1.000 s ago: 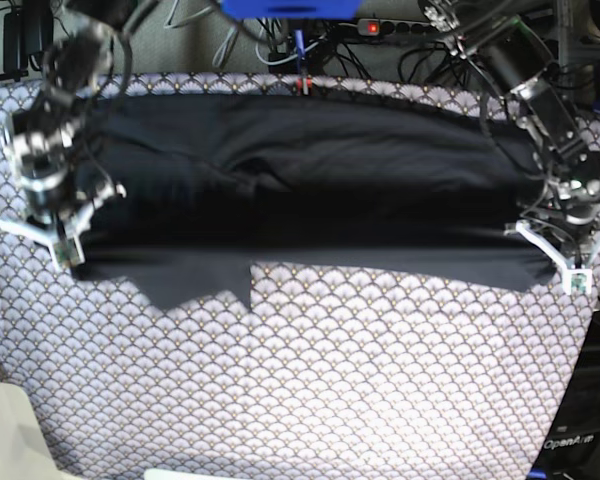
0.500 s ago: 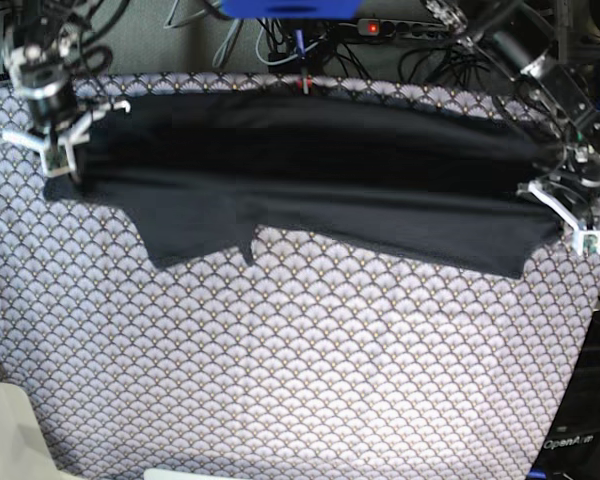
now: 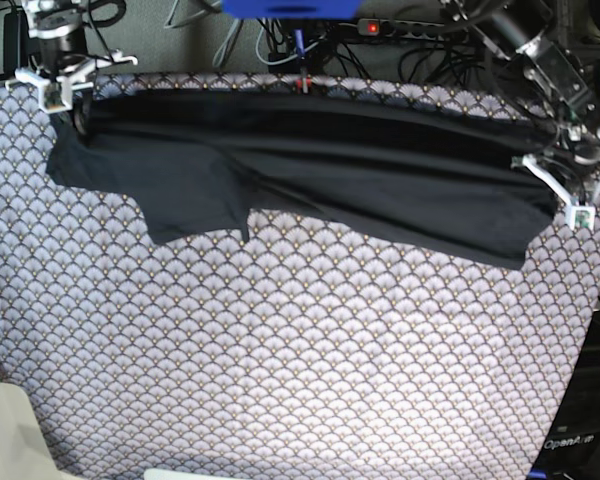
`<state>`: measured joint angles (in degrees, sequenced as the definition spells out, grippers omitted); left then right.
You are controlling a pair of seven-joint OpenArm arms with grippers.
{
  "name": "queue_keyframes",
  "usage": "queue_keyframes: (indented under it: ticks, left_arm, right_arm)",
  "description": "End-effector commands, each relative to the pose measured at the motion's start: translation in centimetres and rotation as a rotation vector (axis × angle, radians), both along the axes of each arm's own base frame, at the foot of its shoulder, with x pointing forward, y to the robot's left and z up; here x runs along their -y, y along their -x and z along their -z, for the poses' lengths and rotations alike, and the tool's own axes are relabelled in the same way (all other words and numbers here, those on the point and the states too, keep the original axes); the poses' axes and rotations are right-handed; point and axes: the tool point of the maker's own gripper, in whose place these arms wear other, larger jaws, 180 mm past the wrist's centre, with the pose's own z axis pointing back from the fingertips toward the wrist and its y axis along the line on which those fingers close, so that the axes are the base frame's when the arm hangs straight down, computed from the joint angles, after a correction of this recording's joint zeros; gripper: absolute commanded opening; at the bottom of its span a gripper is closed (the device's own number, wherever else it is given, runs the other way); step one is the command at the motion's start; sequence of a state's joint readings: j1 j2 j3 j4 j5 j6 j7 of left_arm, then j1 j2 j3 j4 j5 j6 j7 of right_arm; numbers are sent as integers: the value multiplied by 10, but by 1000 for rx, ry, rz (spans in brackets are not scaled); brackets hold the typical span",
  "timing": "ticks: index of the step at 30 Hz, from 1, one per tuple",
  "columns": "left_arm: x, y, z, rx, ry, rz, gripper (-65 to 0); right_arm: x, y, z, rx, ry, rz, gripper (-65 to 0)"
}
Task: Fold the T-shirt properly
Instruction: 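Lift the hem and carry it toward the collar with both grippers, then lower the hem onto the collar edge and open both grippers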
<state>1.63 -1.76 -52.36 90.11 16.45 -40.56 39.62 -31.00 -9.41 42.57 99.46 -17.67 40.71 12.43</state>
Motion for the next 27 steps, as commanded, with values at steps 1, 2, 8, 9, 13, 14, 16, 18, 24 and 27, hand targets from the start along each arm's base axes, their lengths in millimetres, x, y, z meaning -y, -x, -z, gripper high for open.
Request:
queue_keyframes:
  ticks: [1, 2, 8, 9, 13, 14, 16, 18, 24, 27]
  left_arm:
    - [-7, 2, -7, 14, -30, -7, -650]
    - [-4, 9, -1, -4, -22, -7, -650]
    - [12, 45, 24, -80, 15, -13, -650]
    - [13, 46, 27, -85, 21, -14, -650]
    - [12, 49, 29, -93, 22, -15, -650]
    - [12, 49, 29, -95, 22, -16, -650]
    - [11, 48, 26, -92, 12, -16, -650]
    - [10, 49, 26, -94, 11, -16, -650]
    - [11, 49, 27, -94, 19, -17, -650]
    - [11, 48, 26, -87, 16, -17, -650]
  right_arm:
    - [7, -4, -10, 48, 15, 13, -650]
    - [11, -3, -9, 57, 15, 26, -650]
    - [26, -6, -12, 101, 19, 72, -650]
    - [26, -6, -12, 101, 19, 72, -650]
    - [24, -7, -12, 101, 14, 66, -650]
    - [24, -8, -12, 102, 14, 66, -650]
    - [24, -8, -11, 101, 13, 66, -650]
    - [24, -7, -11, 99, 14, 66, -650]
    - [24, -5, -8, 84, 15, 67, -633]
    - [25, -3, -8, 80, 18, 71, -556]
